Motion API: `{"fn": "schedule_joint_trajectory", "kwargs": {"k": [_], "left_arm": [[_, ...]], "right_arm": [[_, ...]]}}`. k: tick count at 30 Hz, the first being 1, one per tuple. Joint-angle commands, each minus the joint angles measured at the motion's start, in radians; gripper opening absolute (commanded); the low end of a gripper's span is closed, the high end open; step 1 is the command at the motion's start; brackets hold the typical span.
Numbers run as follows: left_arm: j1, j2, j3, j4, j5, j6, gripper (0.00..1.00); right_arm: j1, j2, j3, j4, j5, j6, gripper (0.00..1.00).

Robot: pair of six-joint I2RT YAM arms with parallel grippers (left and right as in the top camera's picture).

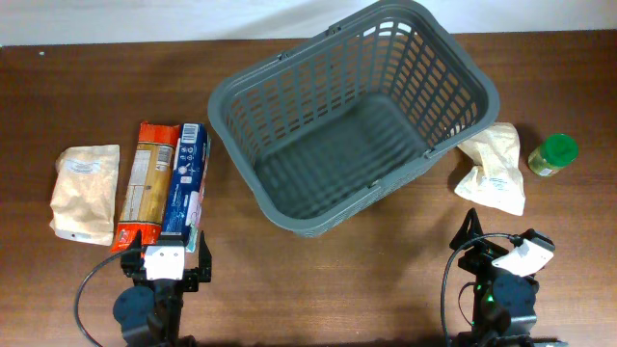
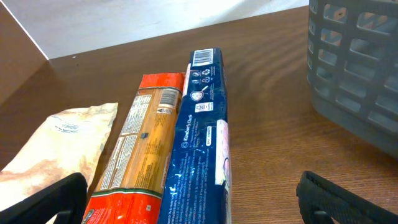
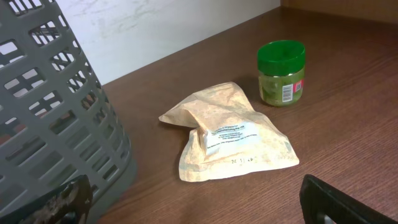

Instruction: Pack container

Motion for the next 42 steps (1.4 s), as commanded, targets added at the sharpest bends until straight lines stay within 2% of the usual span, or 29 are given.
{"fn": "schedule_joint_trajectory", "kwargs": {"k": [1, 21, 24, 26, 29, 32, 34, 37, 42], "left_arm": [[-0.005, -0.01, -0.006, 0.002, -0.007, -0.003, 0.99], [-0.005, -0.009, -0.006, -0.001, -0.015, -0.003, 0.99], [-0.005, -0.009, -0.006, 0.033, -0.082, 0.064, 0.99], [-0.005, -0.009, -0.006, 0.086, -0.085, 0.066, 0.99], [-0.003, -0.009, -0.006, 0.105, -0.191, 0.082, 0.99], [-0.004, -0.009, -0.006, 0.177, -0.196, 0.08, 0.99], [-0.005, -0.009, 0.003, 0.296, -0.126, 0.08, 0.99], [-0.005, -0.008, 0.022, 0.37, -0.119, 0.049, 0.99], [-0.005, 0.042, 0.104, 0.357, -0.12, -0.06, 0.99]], "right_arm": [[0.006, -0.012, -0.009, 0.004, -0.005, 0.008, 0.99], [0.006, -0.012, -0.009, 0.004, -0.006, 0.008, 0.99], [0.006, -0.012, -0.009, 0.004, -0.006, 0.007, 0.99], [0.006, -0.012, -0.009, 0.003, -0.006, 0.007, 0.99], [0.006, -0.012, -0.008, 0.003, -0.039, 0.007, 0.99], [0.006, -0.012, 0.002, -0.004, -0.117, 0.007, 0.99], [0.006, -0.003, 0.043, -0.036, -0.145, 0.007, 0.99], [0.006, 0.036, 0.133, -0.098, -0.14, -0.043, 0.99], [0.006, 0.202, 0.345, -0.2, -0.133, -0.076, 0.99]]}}
